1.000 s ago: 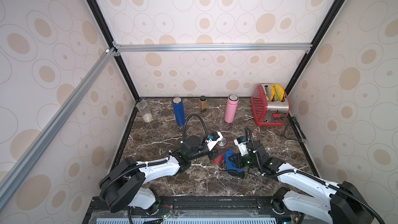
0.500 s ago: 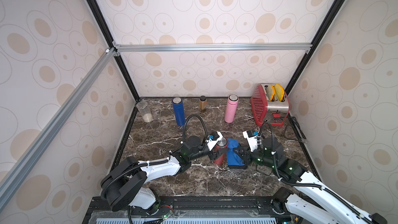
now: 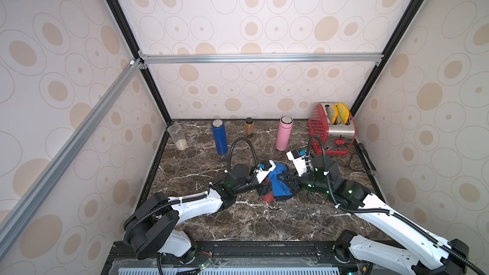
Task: Wipe the surface of the thermos
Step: Wipe the dirt from the surface of the thermos.
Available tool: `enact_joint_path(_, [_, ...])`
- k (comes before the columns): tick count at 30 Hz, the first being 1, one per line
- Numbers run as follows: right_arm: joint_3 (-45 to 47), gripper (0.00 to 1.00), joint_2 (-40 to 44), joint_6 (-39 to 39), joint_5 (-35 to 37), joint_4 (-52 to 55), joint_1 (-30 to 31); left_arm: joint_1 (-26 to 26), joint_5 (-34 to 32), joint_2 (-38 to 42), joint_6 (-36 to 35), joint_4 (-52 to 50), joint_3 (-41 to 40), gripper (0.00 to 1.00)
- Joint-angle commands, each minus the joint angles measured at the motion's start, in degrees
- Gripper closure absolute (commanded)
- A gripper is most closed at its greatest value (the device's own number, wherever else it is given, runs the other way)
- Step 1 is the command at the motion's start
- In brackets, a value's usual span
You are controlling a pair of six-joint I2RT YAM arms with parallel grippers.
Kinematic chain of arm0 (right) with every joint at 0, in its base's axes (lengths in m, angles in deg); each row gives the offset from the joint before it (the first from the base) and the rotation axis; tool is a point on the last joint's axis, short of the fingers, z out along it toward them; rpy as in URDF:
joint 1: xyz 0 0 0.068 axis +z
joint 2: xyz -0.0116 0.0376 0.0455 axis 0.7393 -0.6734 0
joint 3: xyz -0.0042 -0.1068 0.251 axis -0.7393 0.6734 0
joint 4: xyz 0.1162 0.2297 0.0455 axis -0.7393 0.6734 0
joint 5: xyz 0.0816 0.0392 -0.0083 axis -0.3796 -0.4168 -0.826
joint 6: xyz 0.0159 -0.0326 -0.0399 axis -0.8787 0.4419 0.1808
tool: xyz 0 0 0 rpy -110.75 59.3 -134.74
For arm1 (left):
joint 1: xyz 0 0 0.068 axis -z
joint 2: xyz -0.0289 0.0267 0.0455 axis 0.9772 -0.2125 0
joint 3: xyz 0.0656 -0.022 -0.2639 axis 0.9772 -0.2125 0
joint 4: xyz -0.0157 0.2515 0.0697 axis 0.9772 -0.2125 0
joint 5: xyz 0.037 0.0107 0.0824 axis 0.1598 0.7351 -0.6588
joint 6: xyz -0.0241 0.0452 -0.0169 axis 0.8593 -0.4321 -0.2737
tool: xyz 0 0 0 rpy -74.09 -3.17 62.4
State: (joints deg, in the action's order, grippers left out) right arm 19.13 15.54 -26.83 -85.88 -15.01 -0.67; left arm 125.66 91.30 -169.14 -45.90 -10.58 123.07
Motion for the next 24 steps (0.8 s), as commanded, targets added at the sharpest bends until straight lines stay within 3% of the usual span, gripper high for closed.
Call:
enact_joint_path(1, [-2.47, 1.00, -4.06, 1.22, 2.45, 0.62, 0.72, 0.86, 2.98, 1.17, -2.14, -3.77, 1.46, 1.00])
enact_joint_path(12, [-12.07, 1.00, -17.75, 4.39, 6.19, 3.56, 0.71, 0.87, 3.83, 1.78, -1.62, -1.07, -0.09, 1.00])
enact_joint_path(24, [-2.68, 1.00, -3.33, -1.66, 9.49, 9.55, 7.42, 0.84, 2.65, 1.69, -0.72, -2.25, 0.71, 1.00])
